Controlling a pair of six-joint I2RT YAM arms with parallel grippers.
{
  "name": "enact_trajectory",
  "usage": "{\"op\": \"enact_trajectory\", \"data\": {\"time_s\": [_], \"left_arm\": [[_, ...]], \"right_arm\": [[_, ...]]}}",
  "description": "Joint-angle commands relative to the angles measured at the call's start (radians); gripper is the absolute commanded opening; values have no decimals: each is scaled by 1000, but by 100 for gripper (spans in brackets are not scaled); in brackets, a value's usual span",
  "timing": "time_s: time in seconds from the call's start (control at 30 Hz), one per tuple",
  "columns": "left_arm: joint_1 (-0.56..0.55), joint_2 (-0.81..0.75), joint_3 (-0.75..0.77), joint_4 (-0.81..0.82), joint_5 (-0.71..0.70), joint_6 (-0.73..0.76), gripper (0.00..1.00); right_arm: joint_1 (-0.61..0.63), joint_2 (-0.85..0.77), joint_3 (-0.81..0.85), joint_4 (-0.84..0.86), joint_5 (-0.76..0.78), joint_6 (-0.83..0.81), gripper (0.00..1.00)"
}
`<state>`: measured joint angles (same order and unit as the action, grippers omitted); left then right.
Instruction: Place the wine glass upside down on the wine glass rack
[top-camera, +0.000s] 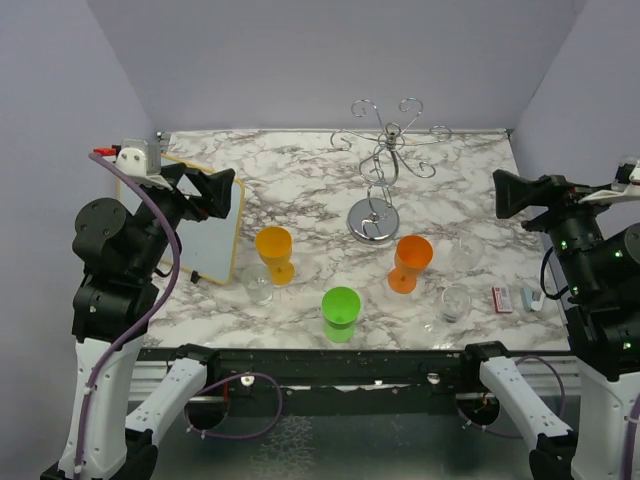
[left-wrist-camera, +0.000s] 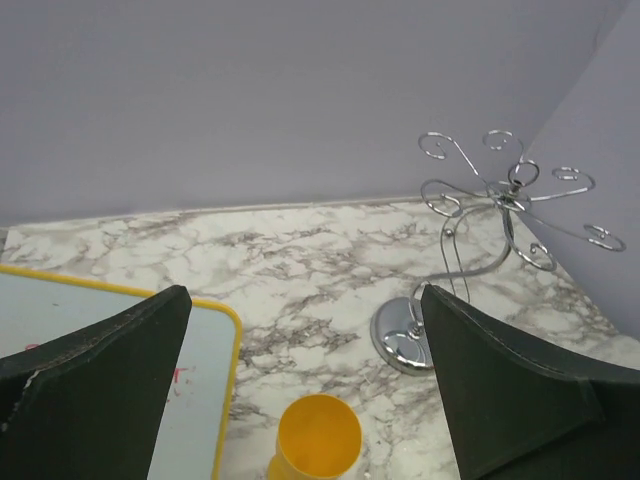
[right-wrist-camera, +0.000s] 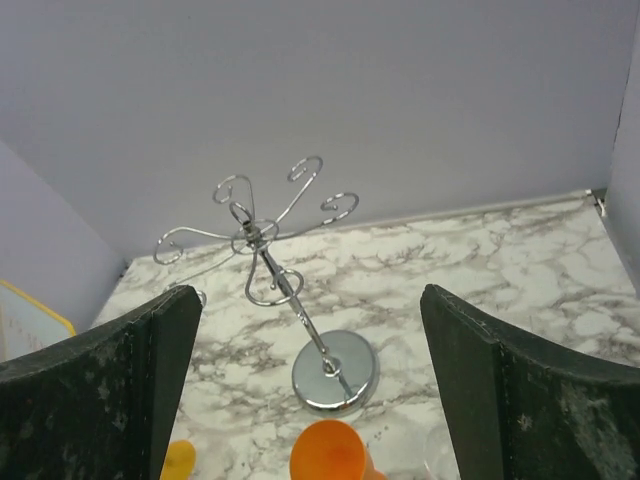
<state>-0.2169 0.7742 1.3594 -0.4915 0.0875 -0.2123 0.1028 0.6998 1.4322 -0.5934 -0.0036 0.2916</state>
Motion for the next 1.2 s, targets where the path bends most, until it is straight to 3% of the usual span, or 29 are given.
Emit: {"op": "enact_trajectory", "data": {"time_s": [0.0, 0.17, 0.37, 0.5, 0.7, 1.17], "left_arm": [[5, -5, -69, 40, 117, -23, 99], [5, -9, -148, 66, 185, -62, 99], [5, 13, -222, 127, 436, -108, 99], [5, 36, -258, 140, 428, -136, 99], [5, 59, -293, 159, 414, -151, 99], [5, 51, -358, 212, 412, -178, 99]], "right_arm": [[-3, 9, -43, -98, -19, 24, 100], [-3, 37, -95, -200, -18, 23, 100], [-3, 72, -125, -324, -130, -11, 94], [-3, 112, -149, -409, -93, -9, 79], [-3, 174, -218, -457, 50, 7, 64], [-3, 288, -364, -328, 113, 23, 41]]}}
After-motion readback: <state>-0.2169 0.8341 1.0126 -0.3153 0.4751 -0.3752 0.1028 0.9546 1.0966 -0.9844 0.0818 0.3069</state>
